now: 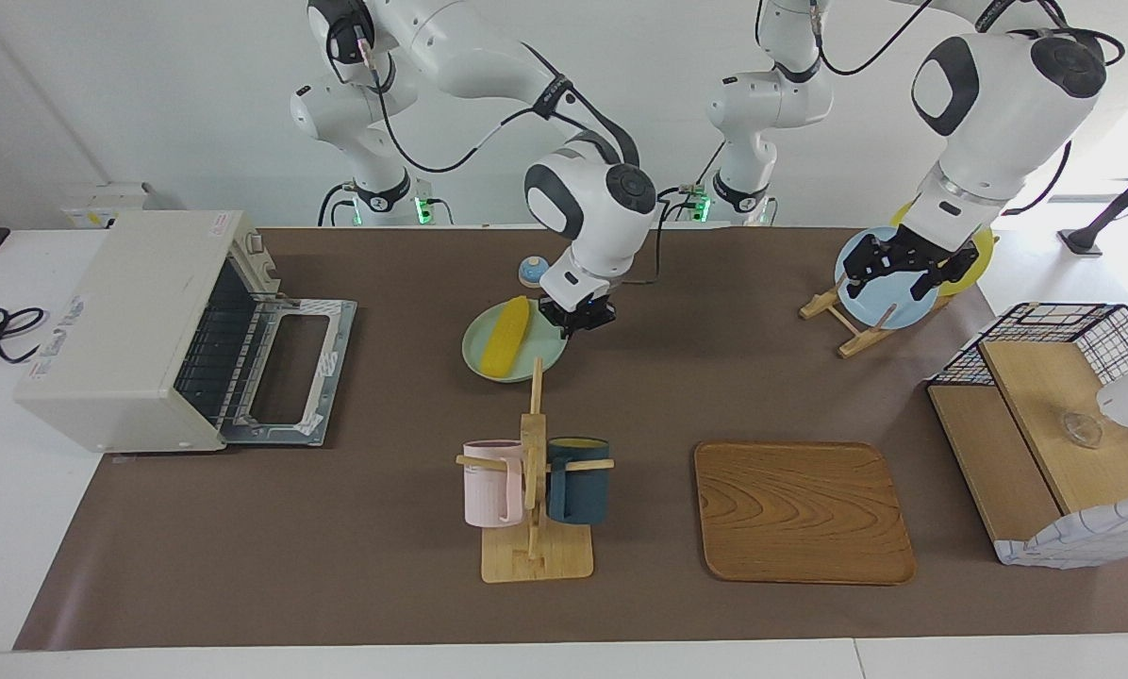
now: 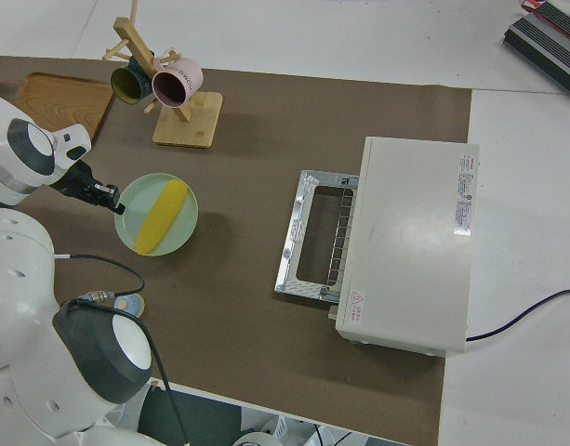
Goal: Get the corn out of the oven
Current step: 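Lower the green plate onto the table center and release it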
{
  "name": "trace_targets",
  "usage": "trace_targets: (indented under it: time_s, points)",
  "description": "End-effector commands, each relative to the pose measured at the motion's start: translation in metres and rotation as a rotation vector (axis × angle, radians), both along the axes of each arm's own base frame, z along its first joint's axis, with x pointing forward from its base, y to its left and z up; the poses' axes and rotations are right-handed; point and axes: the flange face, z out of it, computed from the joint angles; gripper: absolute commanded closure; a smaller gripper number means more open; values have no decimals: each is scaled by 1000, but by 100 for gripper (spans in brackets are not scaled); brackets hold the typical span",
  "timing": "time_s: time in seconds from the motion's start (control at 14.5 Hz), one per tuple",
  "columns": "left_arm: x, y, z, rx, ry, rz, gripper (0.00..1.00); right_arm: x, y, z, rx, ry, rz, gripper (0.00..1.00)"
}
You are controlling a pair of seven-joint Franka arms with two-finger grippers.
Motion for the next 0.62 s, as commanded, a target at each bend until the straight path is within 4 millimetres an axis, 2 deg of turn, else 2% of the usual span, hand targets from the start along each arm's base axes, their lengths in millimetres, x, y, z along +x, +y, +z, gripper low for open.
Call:
trace_targets:
  time_s: [0.0,0.28,0.41,0.55]
  points:
    - [2,12,-8,-14,-7,-22,0,-9,-4,-8,38,-19,-16,100]
    - [3,19,-11,-14,-6,-27,0,-15,-7,-22,103,-22,-70,100]
    - [4,19,-15,-14,-8,-31,0,-13,-14,-27,137,-29,-96,100]
    - [3,20,-21,-14,-8,-29,0,-8,-16,-25,147,-29,-107,86]
